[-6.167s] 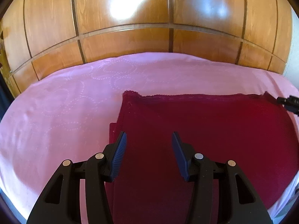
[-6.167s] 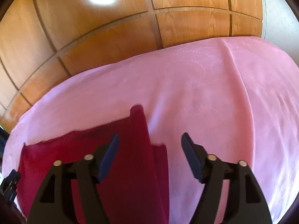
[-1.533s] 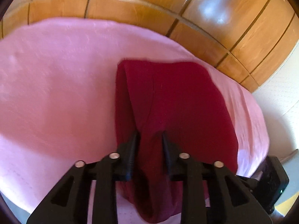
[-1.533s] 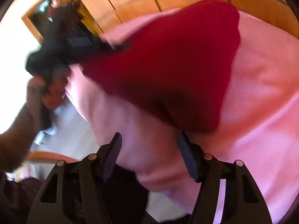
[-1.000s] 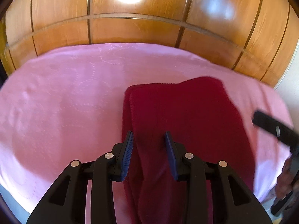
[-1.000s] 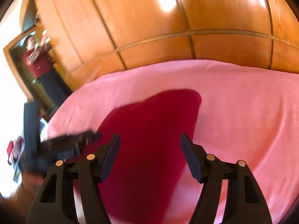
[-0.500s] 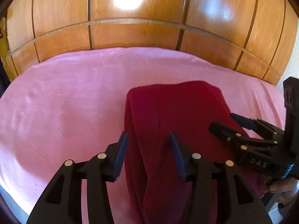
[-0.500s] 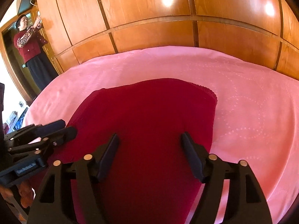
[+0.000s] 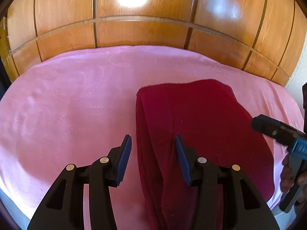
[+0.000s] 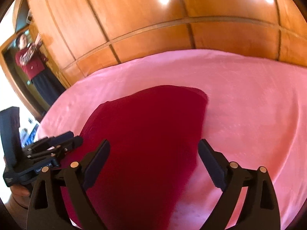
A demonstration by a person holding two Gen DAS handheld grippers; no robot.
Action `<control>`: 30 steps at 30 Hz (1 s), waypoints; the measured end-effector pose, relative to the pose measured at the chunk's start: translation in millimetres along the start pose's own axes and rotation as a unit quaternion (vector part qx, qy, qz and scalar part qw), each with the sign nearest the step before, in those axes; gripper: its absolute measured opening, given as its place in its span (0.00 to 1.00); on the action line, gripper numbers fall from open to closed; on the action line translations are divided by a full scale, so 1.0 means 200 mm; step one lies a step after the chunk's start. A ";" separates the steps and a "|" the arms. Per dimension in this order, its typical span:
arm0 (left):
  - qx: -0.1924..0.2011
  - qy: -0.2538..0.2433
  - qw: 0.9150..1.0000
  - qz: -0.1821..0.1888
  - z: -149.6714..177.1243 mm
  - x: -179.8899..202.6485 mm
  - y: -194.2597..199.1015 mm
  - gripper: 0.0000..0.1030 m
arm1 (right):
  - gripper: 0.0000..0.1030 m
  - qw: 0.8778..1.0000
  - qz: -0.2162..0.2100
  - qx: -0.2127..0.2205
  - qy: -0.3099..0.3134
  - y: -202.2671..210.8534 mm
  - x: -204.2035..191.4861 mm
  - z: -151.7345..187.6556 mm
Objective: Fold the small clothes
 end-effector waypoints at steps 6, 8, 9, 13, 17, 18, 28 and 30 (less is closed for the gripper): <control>-0.022 0.028 0.999 0.035 0.03 -0.07 -0.09 0.60 | 0.91 0.995 -0.051 0.004 -0.090 0.03 0.20 0.02; -0.027 0.042 0.997 0.063 0.04 -0.11 -0.12 0.64 | 0.91 0.990 -0.077 -0.001 -0.117 0.01 0.25 0.02; -0.032 0.052 0.995 0.079 0.04 -0.13 -0.14 0.66 | 0.91 0.988 -0.089 -0.004 -0.124 0.00 0.26 0.02; -0.043 0.083 0.985 0.142 0.06 -0.18 -0.19 0.67 | 0.78 0.977 -0.154 -0.038 -0.145 -0.10 0.26 0.05; -0.055 0.115 0.970 0.206 0.08 -0.20 -0.24 0.57 | 0.76 0.974 -0.167 -0.045 -0.144 -0.14 0.24 0.07; -0.057 0.124 0.964 0.229 0.08 -0.19 -0.25 0.52 | 0.72 0.975 -0.165 -0.048 -0.142 -0.14 0.23 0.07; -0.038 0.089 0.951 0.293 0.06 -0.01 -0.11 0.27 | 0.41 0.987 -0.144 0.020 -0.062 0.20 0.04 -0.01; -0.035 0.071 0.948 0.309 0.02 0.12 -0.06 0.27 | 0.41 0.989 -0.130 0.051 -0.050 0.38 0.06 -0.03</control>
Point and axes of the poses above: each gripper's, at about its wrist camera, not at the fingertips, and y roughly against the way its jaws point, x to its right, z to its underside, the point moved 4 cm from there along -y, roughly the way its jaws point, and after that the axes turned 9 degrees about -z, right-handed, at the moved point
